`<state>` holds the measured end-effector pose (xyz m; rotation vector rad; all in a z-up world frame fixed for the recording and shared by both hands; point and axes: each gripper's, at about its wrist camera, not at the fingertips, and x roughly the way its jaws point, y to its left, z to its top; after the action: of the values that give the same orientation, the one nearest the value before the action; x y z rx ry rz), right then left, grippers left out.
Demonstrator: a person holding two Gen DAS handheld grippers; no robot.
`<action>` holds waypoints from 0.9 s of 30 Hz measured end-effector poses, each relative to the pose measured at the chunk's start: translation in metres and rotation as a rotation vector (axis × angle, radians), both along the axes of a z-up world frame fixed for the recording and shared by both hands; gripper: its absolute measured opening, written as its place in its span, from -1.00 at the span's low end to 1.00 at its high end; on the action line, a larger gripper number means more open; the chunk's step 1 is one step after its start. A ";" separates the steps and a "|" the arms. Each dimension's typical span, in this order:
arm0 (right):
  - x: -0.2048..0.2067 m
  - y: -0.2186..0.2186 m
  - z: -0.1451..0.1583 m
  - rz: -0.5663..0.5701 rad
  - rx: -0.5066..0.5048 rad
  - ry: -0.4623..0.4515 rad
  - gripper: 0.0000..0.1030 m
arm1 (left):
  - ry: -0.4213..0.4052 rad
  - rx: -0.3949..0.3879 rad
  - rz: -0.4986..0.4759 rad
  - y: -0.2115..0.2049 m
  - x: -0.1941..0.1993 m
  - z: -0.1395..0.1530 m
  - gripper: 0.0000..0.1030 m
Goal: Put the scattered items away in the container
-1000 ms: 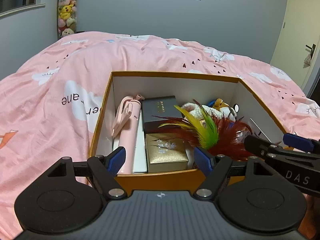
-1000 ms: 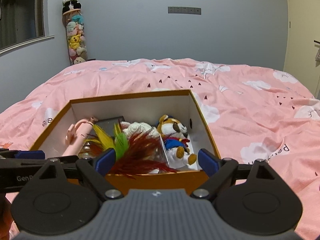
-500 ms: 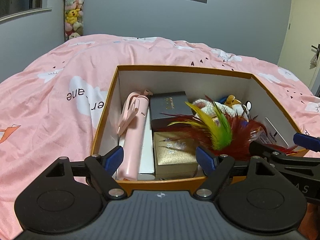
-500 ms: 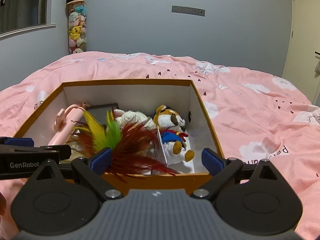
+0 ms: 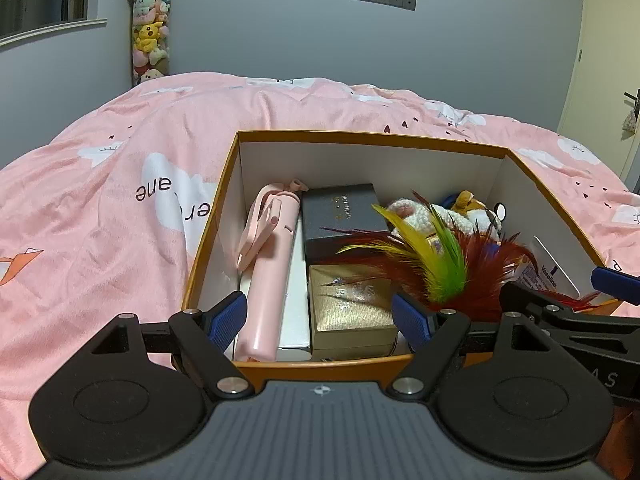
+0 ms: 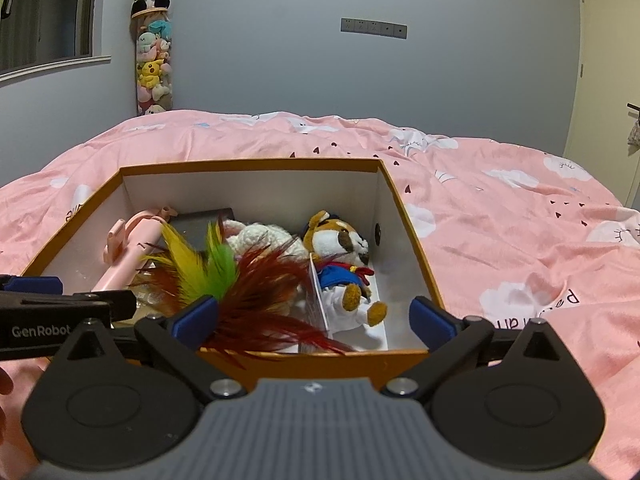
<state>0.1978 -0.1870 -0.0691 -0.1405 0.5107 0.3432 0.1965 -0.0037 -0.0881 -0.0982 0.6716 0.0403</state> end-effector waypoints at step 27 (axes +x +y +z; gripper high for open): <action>0.001 -0.001 -0.002 -0.003 0.001 -0.004 0.99 | 0.010 0.000 0.010 0.001 -0.001 0.000 0.82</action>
<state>0.1988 -0.1877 -0.0713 -0.1392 0.5068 0.3401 0.1959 -0.0029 -0.0877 -0.1017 0.6810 0.0503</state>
